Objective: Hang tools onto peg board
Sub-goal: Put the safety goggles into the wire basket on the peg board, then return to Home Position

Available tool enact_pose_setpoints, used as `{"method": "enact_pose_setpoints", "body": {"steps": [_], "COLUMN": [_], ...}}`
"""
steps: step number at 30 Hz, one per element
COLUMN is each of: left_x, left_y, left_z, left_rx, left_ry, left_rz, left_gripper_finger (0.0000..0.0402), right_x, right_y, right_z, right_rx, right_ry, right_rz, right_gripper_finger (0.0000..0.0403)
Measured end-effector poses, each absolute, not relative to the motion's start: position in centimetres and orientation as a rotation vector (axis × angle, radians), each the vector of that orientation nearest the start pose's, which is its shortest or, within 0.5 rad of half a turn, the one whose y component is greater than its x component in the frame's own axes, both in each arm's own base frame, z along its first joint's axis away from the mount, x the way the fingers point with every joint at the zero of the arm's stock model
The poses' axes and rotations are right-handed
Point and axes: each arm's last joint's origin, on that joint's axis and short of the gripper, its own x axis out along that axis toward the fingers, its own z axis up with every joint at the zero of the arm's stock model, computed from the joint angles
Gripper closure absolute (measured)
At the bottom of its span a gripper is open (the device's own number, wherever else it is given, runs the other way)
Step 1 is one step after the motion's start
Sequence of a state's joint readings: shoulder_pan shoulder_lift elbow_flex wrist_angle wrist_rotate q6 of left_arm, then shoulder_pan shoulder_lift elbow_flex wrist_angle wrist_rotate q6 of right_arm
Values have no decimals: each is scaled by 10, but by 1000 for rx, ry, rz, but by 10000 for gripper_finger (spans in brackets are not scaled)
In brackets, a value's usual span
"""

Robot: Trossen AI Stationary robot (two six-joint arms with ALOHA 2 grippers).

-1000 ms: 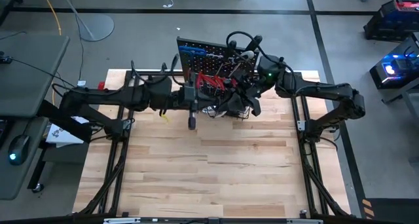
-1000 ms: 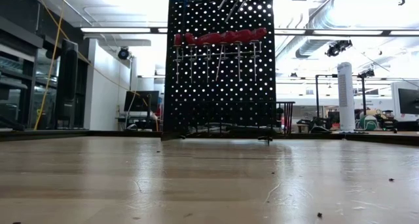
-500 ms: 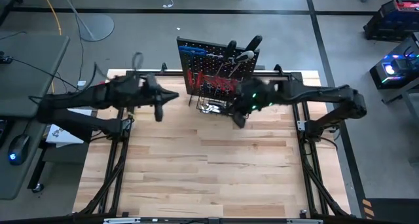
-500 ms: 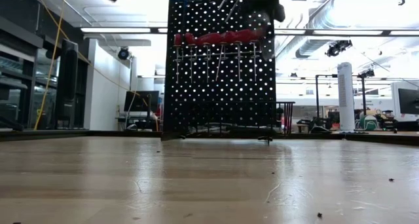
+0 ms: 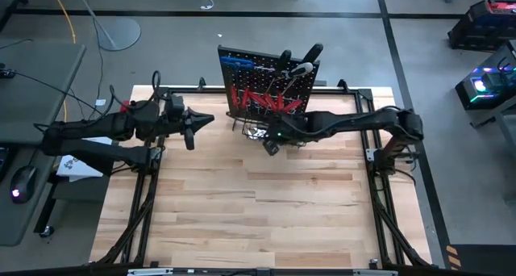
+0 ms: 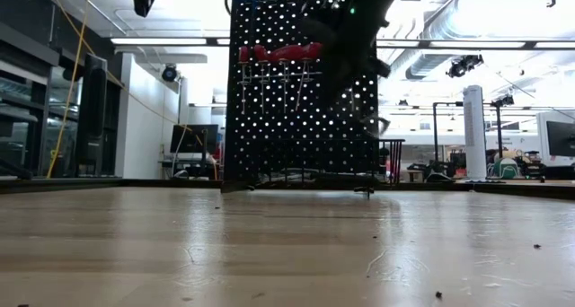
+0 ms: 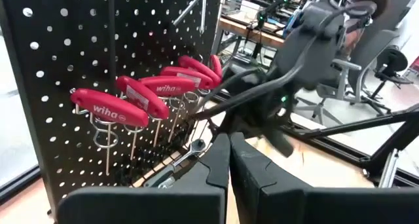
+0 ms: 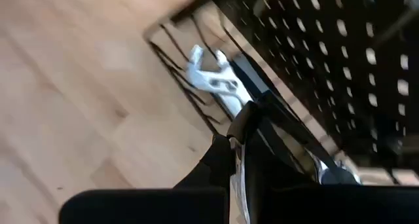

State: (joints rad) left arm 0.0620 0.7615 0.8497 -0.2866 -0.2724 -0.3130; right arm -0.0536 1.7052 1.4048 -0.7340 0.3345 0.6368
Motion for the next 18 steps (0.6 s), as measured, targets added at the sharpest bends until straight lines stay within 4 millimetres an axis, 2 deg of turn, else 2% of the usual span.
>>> {"method": "enact_pose_setpoints", "body": {"steps": [4, 7, 13, 18], "left_x": [162, 162, 162, 162], "left_y": [18, 18, 18, 18], "left_z": [347, 348, 347, 347], "left_rx": [-287, -287, -271, -262], "left_ry": [150, 149, 155, 161], "left_rz": [362, 362, 362, 362], "left_gripper_finger": [401, 401, 401, 401], "right_x": [355, 354, 354, 365], "right_y": [-34, -38, -41, -39], "right_z": [253, 247, 251, 257], "right_rx": [490, 467, 472, 648], "right_ry": [928, 932, 892, 752], "right_rz": [-757, -844, -861, -829], "right_gripper_finger": [400, 377, 273, 191]}}
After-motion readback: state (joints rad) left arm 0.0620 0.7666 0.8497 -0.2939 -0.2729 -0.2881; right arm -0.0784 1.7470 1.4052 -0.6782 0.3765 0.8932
